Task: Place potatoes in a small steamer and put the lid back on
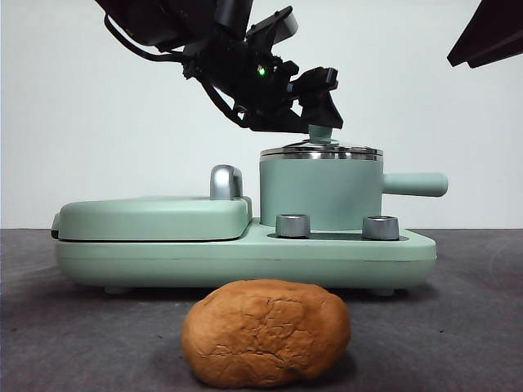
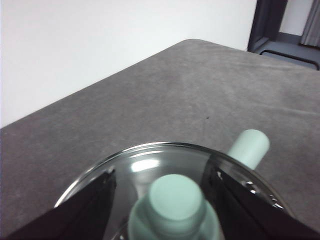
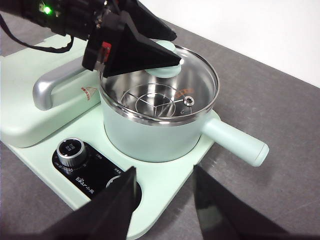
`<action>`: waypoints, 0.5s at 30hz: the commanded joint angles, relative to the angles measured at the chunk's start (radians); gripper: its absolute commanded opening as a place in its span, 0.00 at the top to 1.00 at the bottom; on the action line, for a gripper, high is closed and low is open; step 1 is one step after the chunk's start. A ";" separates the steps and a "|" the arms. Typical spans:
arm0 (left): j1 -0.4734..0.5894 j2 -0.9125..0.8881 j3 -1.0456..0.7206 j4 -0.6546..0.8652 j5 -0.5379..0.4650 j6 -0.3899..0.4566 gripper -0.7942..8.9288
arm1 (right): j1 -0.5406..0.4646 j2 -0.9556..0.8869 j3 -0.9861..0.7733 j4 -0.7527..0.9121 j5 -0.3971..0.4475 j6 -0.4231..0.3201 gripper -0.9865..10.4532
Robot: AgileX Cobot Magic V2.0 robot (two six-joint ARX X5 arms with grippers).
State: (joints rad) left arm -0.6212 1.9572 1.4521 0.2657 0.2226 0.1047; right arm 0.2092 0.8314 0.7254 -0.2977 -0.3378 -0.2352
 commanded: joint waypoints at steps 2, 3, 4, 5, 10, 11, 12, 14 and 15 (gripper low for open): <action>0.000 0.035 0.026 0.011 -0.003 0.017 0.61 | 0.005 0.003 0.017 0.013 -0.002 0.019 0.75; 0.000 0.039 0.026 0.011 -0.003 0.017 0.61 | 0.005 0.003 0.017 0.013 -0.002 0.019 0.75; 0.000 0.041 0.026 0.010 -0.003 0.017 0.61 | 0.005 0.003 0.017 0.013 -0.002 0.019 0.75; 0.000 0.044 0.026 0.010 -0.003 0.015 0.61 | 0.005 0.003 0.017 0.013 -0.002 0.019 0.75; -0.001 0.052 0.026 0.009 -0.003 0.013 0.61 | 0.005 0.003 0.017 0.013 -0.002 0.019 0.75; -0.001 0.052 0.026 0.008 -0.003 0.013 0.61 | 0.005 0.003 0.017 0.013 -0.002 0.019 0.75; -0.001 0.052 0.026 0.008 -0.003 0.013 0.61 | 0.005 0.003 0.017 0.013 -0.002 0.019 0.75; -0.001 0.052 0.026 0.008 -0.003 0.013 0.63 | 0.005 0.003 0.017 0.013 -0.002 0.019 0.75; -0.001 0.052 0.026 0.009 -0.003 0.013 0.67 | 0.005 0.003 0.017 0.013 -0.002 0.019 0.75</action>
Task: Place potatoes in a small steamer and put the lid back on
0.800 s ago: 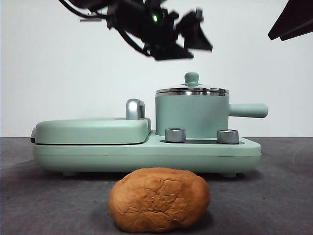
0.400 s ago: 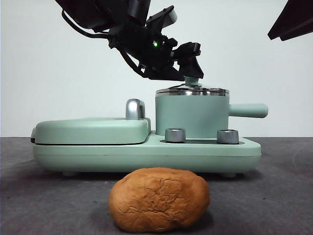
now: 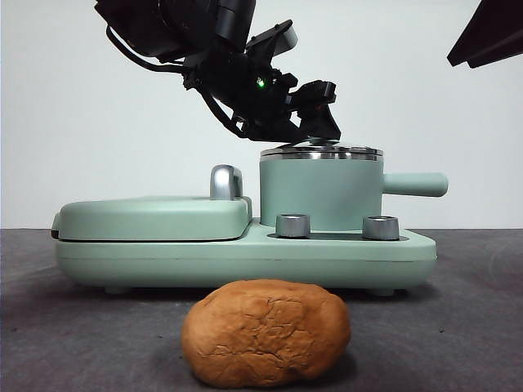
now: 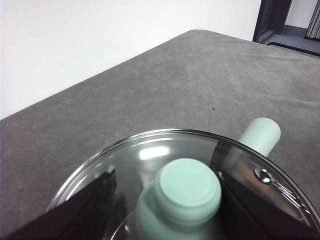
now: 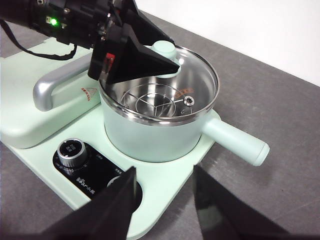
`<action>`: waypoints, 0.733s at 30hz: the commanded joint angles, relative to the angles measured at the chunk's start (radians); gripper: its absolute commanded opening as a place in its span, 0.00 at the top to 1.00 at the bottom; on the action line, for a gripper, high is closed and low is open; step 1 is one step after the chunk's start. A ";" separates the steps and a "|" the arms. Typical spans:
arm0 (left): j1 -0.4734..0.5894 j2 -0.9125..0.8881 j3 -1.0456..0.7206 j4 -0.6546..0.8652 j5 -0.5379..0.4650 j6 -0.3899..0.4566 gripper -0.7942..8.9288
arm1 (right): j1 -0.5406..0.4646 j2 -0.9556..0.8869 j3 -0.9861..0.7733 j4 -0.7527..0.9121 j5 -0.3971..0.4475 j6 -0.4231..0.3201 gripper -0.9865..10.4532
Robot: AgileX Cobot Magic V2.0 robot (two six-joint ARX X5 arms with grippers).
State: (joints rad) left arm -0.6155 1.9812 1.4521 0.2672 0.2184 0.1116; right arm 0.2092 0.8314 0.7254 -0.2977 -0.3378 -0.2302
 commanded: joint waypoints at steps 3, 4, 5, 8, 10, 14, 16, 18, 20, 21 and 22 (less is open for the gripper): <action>-0.006 0.028 0.026 0.008 0.002 0.007 0.78 | 0.005 0.003 0.017 0.013 -0.002 0.014 0.75; -0.006 0.028 0.026 0.008 0.002 0.007 0.83 | 0.005 0.003 0.017 0.013 -0.002 0.014 0.75; -0.007 0.028 0.026 0.008 0.002 0.007 0.87 | 0.005 0.003 0.017 0.013 -0.002 0.014 0.75; -0.008 0.028 0.026 0.008 0.002 0.007 0.91 | 0.005 0.003 0.017 0.013 -0.002 0.014 0.75; -0.009 0.028 0.026 0.008 0.002 0.007 0.91 | 0.005 0.003 0.017 0.013 -0.002 0.014 0.75; -0.011 0.024 0.026 0.009 0.002 0.007 0.91 | 0.005 0.003 0.017 0.013 -0.002 0.014 0.75; -0.012 0.018 0.026 0.010 0.002 0.007 0.91 | 0.005 0.003 0.017 0.013 -0.001 0.014 0.75; -0.013 0.005 0.026 0.009 0.002 0.007 0.91 | 0.005 0.003 0.017 0.013 -0.001 0.014 0.75; -0.014 -0.011 0.026 0.010 0.002 0.007 0.91 | 0.005 0.003 0.017 0.013 -0.001 0.014 0.75; -0.014 -0.019 0.026 0.010 0.002 0.007 0.91 | 0.005 0.003 0.017 0.012 -0.001 0.014 0.75; -0.015 -0.029 0.026 0.010 0.002 0.007 0.91 | 0.005 0.003 0.017 0.013 -0.001 0.014 0.75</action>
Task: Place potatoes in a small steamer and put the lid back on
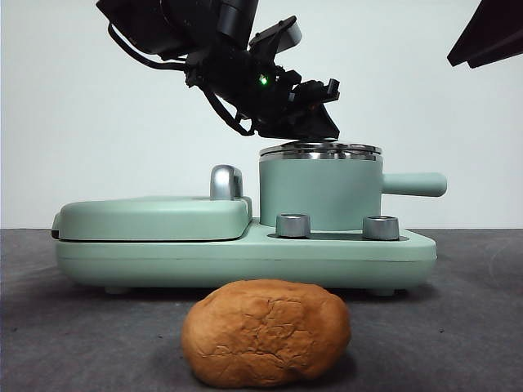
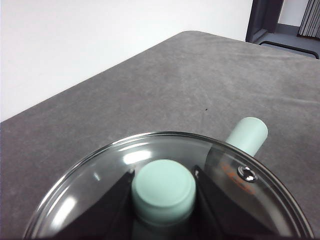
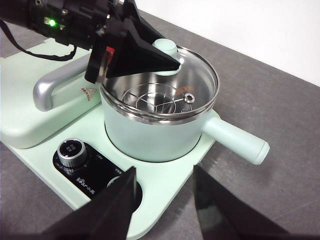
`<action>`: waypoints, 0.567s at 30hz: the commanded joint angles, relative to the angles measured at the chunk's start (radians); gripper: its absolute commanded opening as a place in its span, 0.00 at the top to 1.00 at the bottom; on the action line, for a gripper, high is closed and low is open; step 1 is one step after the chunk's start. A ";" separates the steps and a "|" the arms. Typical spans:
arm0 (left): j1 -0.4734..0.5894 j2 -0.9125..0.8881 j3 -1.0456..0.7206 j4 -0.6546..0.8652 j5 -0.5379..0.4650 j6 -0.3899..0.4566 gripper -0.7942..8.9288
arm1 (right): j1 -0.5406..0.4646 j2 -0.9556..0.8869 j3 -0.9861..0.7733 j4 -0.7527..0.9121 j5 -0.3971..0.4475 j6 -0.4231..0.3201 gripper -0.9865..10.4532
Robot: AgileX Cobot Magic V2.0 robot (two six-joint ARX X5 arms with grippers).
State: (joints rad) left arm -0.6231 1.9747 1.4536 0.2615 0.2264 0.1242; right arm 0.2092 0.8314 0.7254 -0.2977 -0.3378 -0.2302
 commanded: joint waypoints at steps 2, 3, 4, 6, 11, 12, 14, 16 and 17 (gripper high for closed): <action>-0.007 -0.044 0.025 0.015 -0.006 -0.005 0.91 | 0.005 0.003 0.017 0.013 -0.001 0.014 0.75; -0.007 -0.055 0.024 0.015 -0.006 -0.005 0.91 | 0.005 0.003 0.017 0.012 -0.001 0.014 0.75; -0.007 -0.066 0.025 0.014 -0.006 -0.005 0.91 | 0.005 0.003 0.017 0.013 -0.001 0.014 0.75; -0.006 -0.089 0.025 0.013 -0.006 -0.007 0.91 | 0.005 0.003 0.017 0.013 -0.002 0.014 0.75; -0.005 -0.164 0.024 -0.050 -0.006 -0.031 0.91 | 0.005 0.003 0.017 0.012 -0.002 0.014 0.75; -0.005 -0.182 0.025 -0.074 -0.006 -0.040 0.91 | 0.005 0.003 0.017 0.013 -0.002 0.014 0.75; -0.004 -0.225 0.025 -0.146 -0.006 -0.042 0.91 | 0.005 0.003 0.017 0.012 -0.002 0.014 0.75; -0.003 -0.268 0.024 -0.215 -0.006 -0.040 0.91 | 0.005 0.003 0.017 0.012 -0.002 0.014 0.75; -0.002 -0.292 0.024 -0.246 -0.006 -0.039 0.91 | 0.005 0.003 0.017 0.012 -0.002 0.014 0.75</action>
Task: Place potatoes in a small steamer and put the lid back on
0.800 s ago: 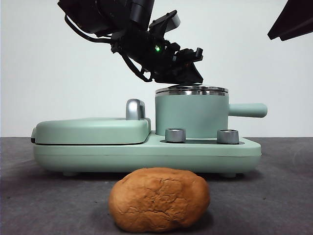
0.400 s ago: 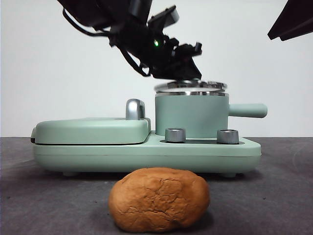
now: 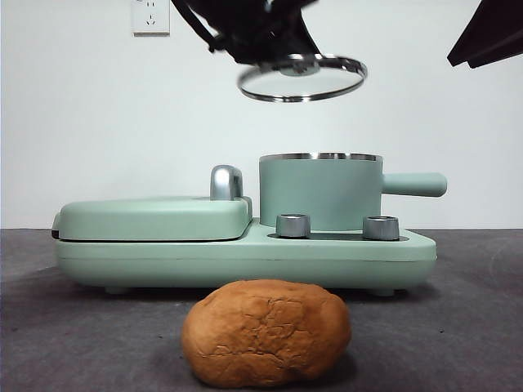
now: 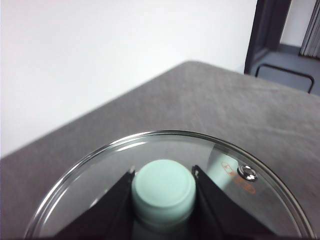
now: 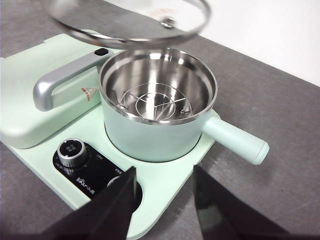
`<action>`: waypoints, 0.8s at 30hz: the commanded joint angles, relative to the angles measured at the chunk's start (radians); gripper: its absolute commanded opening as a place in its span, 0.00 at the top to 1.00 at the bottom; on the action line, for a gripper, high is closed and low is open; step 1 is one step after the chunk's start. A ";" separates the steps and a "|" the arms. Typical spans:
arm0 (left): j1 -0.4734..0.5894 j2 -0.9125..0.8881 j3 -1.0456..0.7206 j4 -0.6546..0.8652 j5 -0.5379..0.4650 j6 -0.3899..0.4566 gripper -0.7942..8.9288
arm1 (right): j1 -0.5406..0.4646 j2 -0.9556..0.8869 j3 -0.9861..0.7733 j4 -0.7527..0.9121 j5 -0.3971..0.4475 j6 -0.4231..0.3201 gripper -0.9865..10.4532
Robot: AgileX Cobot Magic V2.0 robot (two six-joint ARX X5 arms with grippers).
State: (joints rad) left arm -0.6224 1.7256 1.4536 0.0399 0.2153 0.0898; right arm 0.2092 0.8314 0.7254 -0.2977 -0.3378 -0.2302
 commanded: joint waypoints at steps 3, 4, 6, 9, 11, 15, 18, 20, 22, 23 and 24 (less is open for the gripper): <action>0.004 -0.106 0.024 -0.092 0.004 -0.026 0.91 | 0.005 0.003 0.017 0.011 -0.002 0.014 0.75; 0.008 -0.124 0.024 -0.114 0.004 -0.034 0.91 | 0.005 0.003 0.017 0.011 -0.002 0.014 0.75; 0.020 -0.167 0.023 -0.167 0.004 -0.044 0.91 | 0.005 0.003 0.017 0.006 -0.002 0.014 0.75; 0.038 -0.227 0.001 -0.223 0.004 -0.049 0.91 | 0.005 0.003 0.017 -0.005 -0.002 0.014 0.75; 0.053 -0.270 -0.033 -0.241 0.004 -0.050 0.91 | 0.005 0.003 0.017 -0.011 -0.002 0.014 0.75; 0.090 -0.390 -0.173 -0.249 0.001 -0.069 0.91 | 0.005 0.003 0.017 -0.020 -0.002 0.014 0.75; 0.124 -0.507 -0.313 -0.249 -0.005 -0.080 0.91 | 0.005 0.003 0.017 -0.020 -0.002 0.014 0.75; 0.145 -0.581 -0.396 -0.251 -0.010 -0.089 0.91 | 0.005 0.003 0.017 -0.020 -0.002 0.014 0.75; 0.167 -0.655 -0.470 -0.256 -0.010 -0.112 0.91 | 0.005 0.004 0.017 -0.020 -0.002 0.014 0.75; 0.178 -0.688 -0.497 -0.259 -0.010 -0.122 0.91 | 0.005 0.004 0.017 -0.020 -0.002 0.014 0.75; 0.193 -0.732 -0.530 -0.271 -0.010 -0.134 0.91 | 0.005 0.004 0.017 -0.020 -0.002 0.014 0.75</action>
State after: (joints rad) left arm -0.4316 1.0252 0.9249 -0.2604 0.2047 -0.0135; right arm 0.2092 0.8314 0.7254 -0.3252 -0.3378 -0.2298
